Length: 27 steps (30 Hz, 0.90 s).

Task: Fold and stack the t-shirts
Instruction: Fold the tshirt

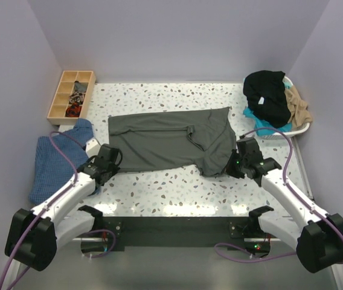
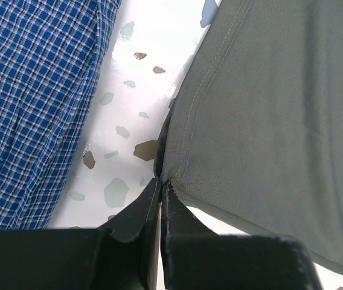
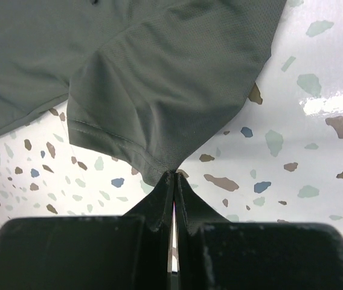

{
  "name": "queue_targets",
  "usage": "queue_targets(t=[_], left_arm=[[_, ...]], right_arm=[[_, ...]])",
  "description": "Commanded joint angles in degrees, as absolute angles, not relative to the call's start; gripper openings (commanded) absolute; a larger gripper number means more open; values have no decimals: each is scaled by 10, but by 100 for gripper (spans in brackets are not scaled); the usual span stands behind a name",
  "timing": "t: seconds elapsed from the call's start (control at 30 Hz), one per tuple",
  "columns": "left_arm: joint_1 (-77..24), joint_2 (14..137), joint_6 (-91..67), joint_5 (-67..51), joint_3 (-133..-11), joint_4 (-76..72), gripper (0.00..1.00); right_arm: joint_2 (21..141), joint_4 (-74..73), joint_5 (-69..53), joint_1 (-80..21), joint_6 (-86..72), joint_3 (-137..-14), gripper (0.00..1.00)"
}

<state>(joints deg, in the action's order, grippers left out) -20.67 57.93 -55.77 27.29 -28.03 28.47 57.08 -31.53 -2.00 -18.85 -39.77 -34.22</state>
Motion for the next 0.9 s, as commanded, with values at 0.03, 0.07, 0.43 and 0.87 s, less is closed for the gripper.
queue_targets(t=[0.03, 0.07, 0.43, 0.87], left_arm=[[-207, 578, -541, 300, -310, 289, 2], [-207, 587, -539, 301, -314, 289, 2], [-200, 642, -505, 327, -375, 280, 4], [-147, 670, -446, 318, -402, 246, 5]], right_arm=[[577, -326, 18, -191, -366, -395, 0], [580, -324, 29, -191, -361, -409, 0], [642, -309, 108, -189, -310, -491, 0], [693, -294, 155, -186, -281, -555, 0]])
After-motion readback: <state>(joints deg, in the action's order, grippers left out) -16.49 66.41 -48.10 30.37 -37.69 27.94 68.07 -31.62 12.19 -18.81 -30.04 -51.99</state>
